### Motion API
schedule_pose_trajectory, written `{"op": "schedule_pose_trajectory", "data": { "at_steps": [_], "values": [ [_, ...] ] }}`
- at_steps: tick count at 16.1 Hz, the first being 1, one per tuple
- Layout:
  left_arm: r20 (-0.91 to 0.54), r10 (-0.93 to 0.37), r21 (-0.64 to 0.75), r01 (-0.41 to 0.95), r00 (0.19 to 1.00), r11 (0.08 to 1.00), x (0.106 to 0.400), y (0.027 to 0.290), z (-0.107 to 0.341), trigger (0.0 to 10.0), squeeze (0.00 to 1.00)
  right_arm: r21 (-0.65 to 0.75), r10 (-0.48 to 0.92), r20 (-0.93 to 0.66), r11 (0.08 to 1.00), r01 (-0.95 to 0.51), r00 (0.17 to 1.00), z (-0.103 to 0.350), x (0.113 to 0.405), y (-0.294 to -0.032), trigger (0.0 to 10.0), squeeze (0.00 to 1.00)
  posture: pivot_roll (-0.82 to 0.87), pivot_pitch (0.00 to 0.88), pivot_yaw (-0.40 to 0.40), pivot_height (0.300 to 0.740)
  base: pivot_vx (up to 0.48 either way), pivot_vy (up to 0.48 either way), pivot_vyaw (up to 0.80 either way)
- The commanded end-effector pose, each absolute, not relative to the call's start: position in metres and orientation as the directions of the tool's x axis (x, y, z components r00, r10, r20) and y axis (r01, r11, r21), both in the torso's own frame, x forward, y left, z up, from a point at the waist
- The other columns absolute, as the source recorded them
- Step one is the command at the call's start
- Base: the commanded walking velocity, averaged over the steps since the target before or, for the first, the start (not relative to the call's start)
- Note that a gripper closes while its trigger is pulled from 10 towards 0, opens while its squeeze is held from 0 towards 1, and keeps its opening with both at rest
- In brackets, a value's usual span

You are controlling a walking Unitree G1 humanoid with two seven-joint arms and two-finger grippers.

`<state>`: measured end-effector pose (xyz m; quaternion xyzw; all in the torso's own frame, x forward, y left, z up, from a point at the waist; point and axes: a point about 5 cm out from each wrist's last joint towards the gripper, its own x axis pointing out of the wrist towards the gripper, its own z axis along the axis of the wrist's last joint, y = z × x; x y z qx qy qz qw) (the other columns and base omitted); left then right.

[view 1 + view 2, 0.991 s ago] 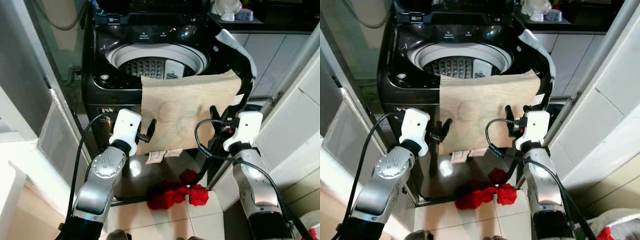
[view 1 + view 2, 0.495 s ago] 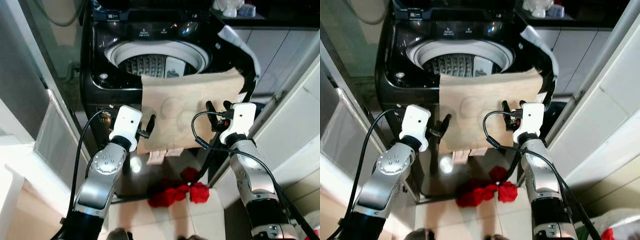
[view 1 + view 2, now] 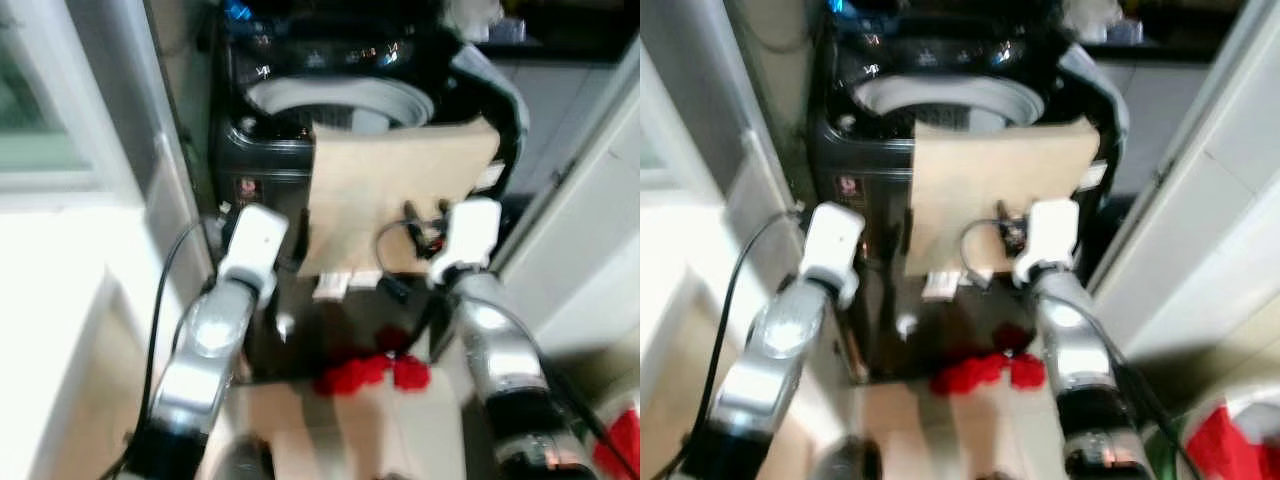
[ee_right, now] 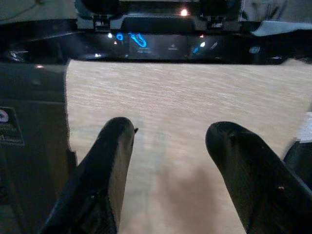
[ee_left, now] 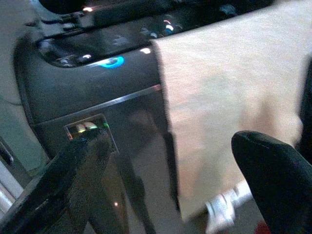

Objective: Clothes washing

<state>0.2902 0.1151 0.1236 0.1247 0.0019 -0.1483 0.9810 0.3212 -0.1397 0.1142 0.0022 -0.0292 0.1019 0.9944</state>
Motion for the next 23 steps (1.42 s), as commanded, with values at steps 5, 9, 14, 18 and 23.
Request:
{"op": "schedule_pose_trajectory", "data": {
  "at_steps": [5, 9, 14, 18, 23],
  "values": [
    [0.015, -0.342, 0.279, 0.324, 0.94, 0.904, 0.296, 0.108, 0.138, 10.0, 0.0, -0.023, 0.211, 0.047, 0.977, -0.21, 0.976, 0.109, 0.318, -0.144, 10.0, 0.0, -0.03, 0.0, -0.019, 0.74, 0.0, 0.0, -0.75],
    [0.019, -0.392, 0.284, 0.371, 0.92, 0.884, 0.296, 0.104, 0.139, 10.0, 0.0, -0.01, 0.207, 0.042, 0.978, -0.207, 0.977, 0.105, 0.317, -0.144, 10.0, 0.0, -0.04, 0.0, -0.012, 0.74, 0.0, -0.12, -0.75],
    [0.019, -0.408, 0.285, 0.386, 0.913, 0.877, 0.299, 0.103, 0.138, 10.0, 0.0, -0.009, 0.201, 0.045, 0.98, -0.2, 0.979, 0.104, 0.317, -0.147, 10.0, 0.0, -0.04, 0.0, -0.008, 0.74, 0.0, -0.48, -0.74],
    [0.004, -0.382, 0.265, 0.367, 0.924, 0.891, 0.303, 0.107, 0.135, 10.0, 0.0, -0.01, 0.201, 0.05, 0.98, -0.201, 0.978, 0.104, 0.317, -0.146, 10.0, 0.0, -0.04, 0.0, -0.008, 0.74, 0.0, -0.462, -0.73],
    [-0.041, -0.312, 0.276, 0.311, 0.949, 0.91, 0.312, 0.116, 0.129, 10.0, 0.0, -0.019, 0.208, 0.03, 0.978, -0.208, 0.978, 0.101, 0.319, -0.147, 10.0, 0.0, -0.04, 0.0, -0.01, 0.74, 0.119, -0.162, -0.73]
  ]
}}
